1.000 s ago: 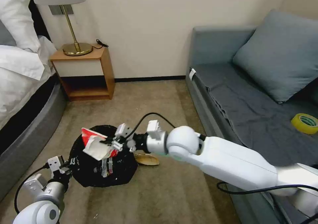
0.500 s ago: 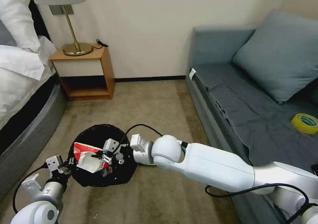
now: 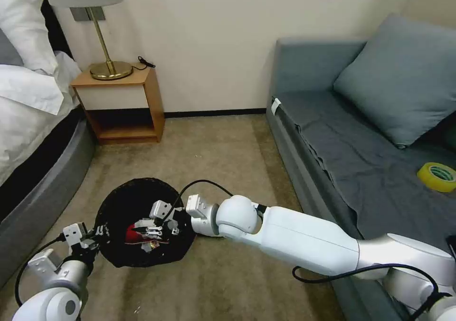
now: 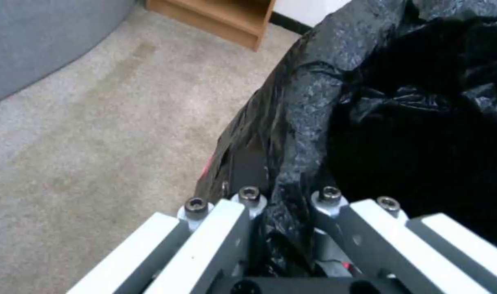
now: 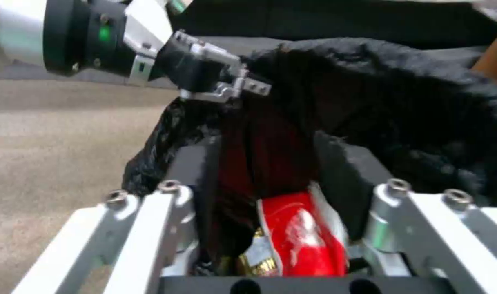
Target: Pick up the trash bin, then pick up the garbage on the floor and place it into the trash bin.
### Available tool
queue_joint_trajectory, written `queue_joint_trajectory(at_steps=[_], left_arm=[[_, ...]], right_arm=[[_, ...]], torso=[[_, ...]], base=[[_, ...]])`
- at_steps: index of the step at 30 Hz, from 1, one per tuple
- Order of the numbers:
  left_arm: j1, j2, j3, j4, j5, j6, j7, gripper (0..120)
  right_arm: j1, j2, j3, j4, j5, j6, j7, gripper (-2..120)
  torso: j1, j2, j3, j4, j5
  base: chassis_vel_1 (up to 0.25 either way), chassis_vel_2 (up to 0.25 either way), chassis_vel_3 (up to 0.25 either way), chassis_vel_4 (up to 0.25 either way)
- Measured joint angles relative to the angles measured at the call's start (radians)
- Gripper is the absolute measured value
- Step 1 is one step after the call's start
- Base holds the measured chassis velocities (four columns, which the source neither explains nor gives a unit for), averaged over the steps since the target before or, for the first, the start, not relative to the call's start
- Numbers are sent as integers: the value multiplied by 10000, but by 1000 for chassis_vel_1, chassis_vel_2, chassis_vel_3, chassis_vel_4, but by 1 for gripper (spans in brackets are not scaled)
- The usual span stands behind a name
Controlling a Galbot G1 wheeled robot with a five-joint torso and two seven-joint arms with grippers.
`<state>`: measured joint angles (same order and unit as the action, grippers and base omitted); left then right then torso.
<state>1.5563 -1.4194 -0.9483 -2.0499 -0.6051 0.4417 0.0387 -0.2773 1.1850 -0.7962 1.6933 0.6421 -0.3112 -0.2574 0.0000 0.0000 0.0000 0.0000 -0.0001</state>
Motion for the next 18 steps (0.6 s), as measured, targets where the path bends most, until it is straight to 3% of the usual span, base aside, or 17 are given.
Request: queue_joint_trajectory(at_steps=[2, 12, 18], left_arm=[[-19, 52, -198, 150, 8, -31, 0, 4], [-4, 255, -814, 426, -63, -200, 61, 4], [8, 355, -928, 385, -225, -202, 88, 4]], right_arm=[[-128, 18, 386, -54, 3, -1, 103, 63], [-442, 45, 1915, -1335, 432, -275, 578, 94], [-980, -21, 2127, -2578, 757, -1023, 1163, 100]], torso=[[0, 0, 0, 0, 0], [0, 0, 0, 0, 1], [0, 0, 0, -1, 1]], base=[[0, 0, 0, 0], [0, 0, 0, 0], [0, 0, 0, 0]])
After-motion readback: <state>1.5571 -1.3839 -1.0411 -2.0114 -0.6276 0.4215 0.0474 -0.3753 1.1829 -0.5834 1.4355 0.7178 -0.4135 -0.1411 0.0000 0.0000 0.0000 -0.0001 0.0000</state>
